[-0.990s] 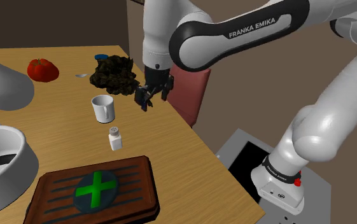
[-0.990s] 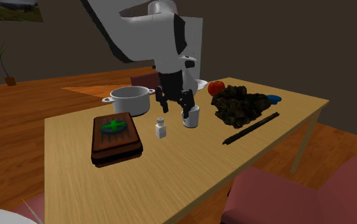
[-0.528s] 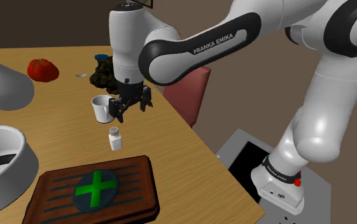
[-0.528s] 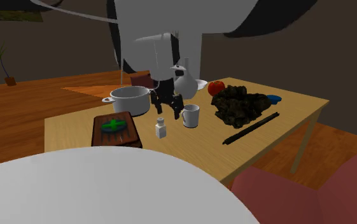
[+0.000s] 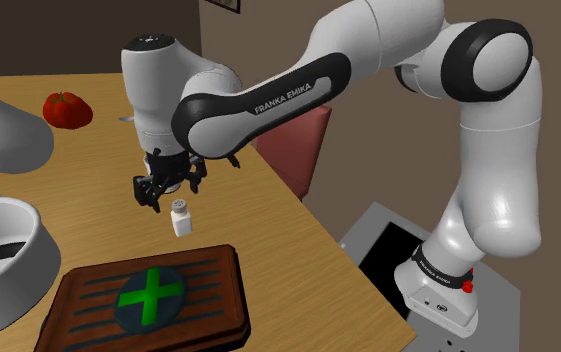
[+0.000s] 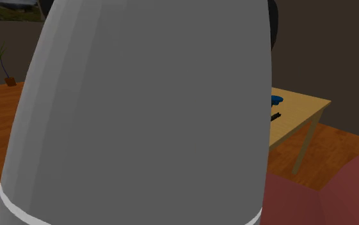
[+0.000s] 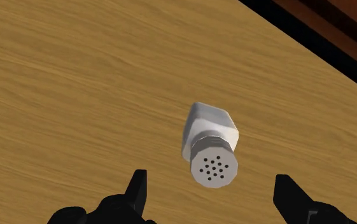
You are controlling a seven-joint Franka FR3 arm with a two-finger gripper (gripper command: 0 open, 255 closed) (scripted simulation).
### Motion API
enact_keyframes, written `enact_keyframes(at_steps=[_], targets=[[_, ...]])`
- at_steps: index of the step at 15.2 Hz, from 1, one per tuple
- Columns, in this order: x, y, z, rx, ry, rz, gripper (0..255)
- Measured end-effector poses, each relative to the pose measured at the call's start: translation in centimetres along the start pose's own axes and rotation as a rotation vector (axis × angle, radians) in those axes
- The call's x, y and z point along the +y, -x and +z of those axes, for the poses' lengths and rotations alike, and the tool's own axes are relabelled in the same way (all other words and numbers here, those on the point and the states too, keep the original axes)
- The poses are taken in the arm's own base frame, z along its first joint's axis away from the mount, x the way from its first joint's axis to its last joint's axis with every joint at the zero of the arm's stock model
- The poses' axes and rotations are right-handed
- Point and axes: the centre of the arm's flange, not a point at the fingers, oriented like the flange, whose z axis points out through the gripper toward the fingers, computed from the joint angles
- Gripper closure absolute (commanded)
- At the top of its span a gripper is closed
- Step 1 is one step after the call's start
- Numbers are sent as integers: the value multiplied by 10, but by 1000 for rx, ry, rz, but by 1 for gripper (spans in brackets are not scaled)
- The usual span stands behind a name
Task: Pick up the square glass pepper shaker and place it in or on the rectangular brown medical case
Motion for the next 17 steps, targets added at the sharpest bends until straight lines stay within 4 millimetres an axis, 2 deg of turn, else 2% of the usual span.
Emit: enact_keyframes(at_steps=[6,12,13,17], targets=[[-1,-1,31,0,0,1,0],[-1,-1,34,0,0,1,0],[-1,-1,34,0,0,1,255],[-1,-1,34,1,0,1,255]])
